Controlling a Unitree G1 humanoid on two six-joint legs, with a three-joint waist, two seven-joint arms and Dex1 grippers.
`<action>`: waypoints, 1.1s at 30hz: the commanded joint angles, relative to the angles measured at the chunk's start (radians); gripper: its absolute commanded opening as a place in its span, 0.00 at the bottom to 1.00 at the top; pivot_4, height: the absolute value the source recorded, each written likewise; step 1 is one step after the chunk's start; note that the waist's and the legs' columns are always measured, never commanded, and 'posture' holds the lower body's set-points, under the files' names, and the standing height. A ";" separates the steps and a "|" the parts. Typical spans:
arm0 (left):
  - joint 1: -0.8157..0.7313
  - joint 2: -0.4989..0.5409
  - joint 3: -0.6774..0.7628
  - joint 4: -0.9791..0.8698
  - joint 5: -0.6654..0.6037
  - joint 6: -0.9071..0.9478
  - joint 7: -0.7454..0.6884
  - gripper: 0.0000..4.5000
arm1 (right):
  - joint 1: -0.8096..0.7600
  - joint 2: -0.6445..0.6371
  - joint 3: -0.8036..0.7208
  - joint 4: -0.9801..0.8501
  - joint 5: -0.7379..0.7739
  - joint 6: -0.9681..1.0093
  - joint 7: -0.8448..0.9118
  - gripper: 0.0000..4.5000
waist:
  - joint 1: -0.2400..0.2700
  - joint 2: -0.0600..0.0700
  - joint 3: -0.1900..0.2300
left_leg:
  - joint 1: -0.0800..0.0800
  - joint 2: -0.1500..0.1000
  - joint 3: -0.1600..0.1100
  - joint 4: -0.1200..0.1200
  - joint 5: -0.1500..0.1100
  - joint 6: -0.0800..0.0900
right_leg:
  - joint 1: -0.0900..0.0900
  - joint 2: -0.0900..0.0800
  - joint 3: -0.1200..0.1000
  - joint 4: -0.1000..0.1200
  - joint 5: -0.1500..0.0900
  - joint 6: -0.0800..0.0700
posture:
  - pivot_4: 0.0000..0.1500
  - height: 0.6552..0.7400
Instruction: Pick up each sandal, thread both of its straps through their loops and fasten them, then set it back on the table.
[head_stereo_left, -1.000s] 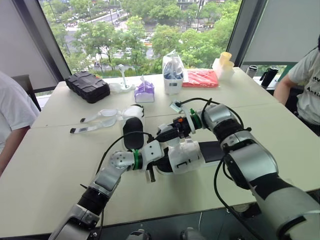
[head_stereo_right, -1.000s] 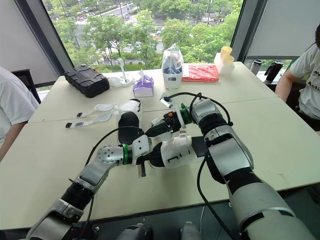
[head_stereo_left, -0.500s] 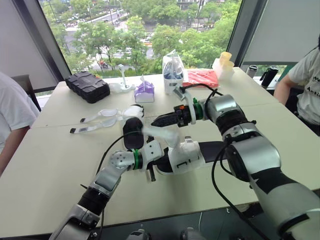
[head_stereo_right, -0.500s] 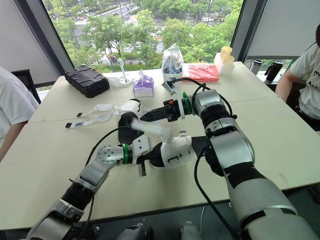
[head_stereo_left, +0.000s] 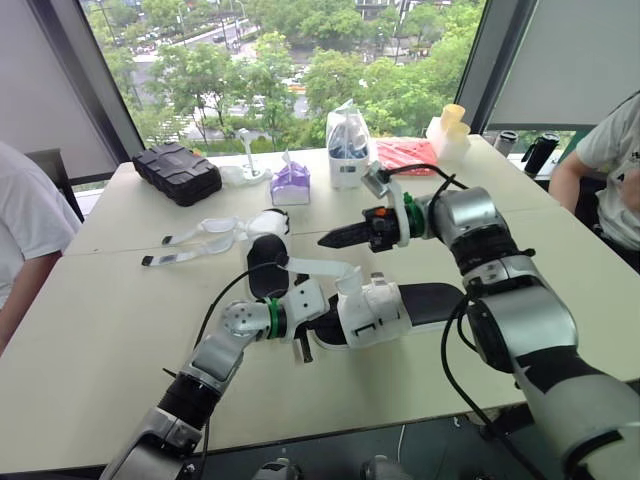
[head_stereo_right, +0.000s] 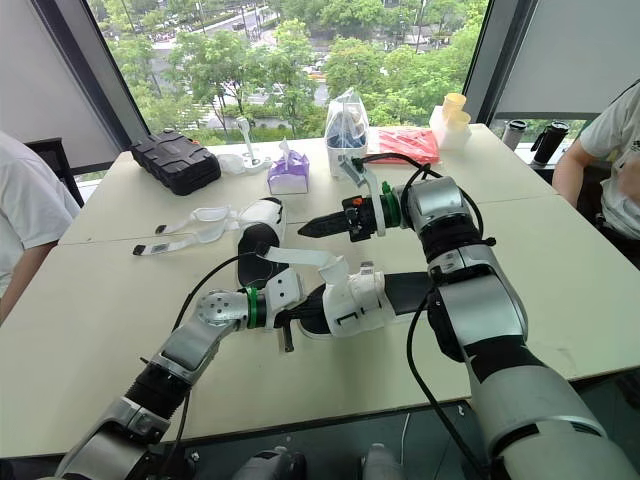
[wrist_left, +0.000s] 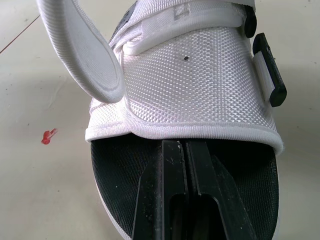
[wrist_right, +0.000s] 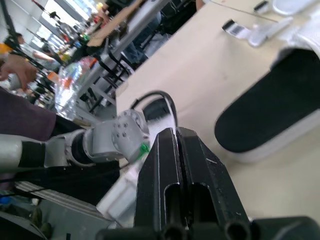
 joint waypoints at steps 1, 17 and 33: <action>0.008 -0.001 -0.028 0.015 0.015 0.007 -0.014 0.00 | 0.001 -0.033 0.032 -0.085 -0.004 -0.045 0.031 0.01 | 0.000 0.000 0.000 | 0.000 0.000 0.000 0.000 0.000 0.000 | 0.000 0.000 0.000 0.000 0.000 0.000 | 1.00 1.00; 0.013 -0.022 -0.037 0.019 0.021 -0.001 -0.005 0.00 | -0.075 -0.071 0.348 -0.038 0.134 -0.014 0.032 0.75 | 0.002 0.000 0.000 | 0.000 0.000 0.000 0.000 0.000 0.000 | 0.000 -0.002 0.000 0.000 0.000 0.000 | 1.00 1.00; 0.025 -0.020 -0.032 0.006 0.018 0.007 0.005 0.00 | -0.124 -0.086 0.451 -0.027 0.252 -0.044 0.032 0.01 | 0.001 0.000 0.000 | 0.000 0.000 0.000 0.000 0.000 0.000 | 0.000 -0.002 0.000 0.000 0.000 0.000 | 1.00 1.00</action>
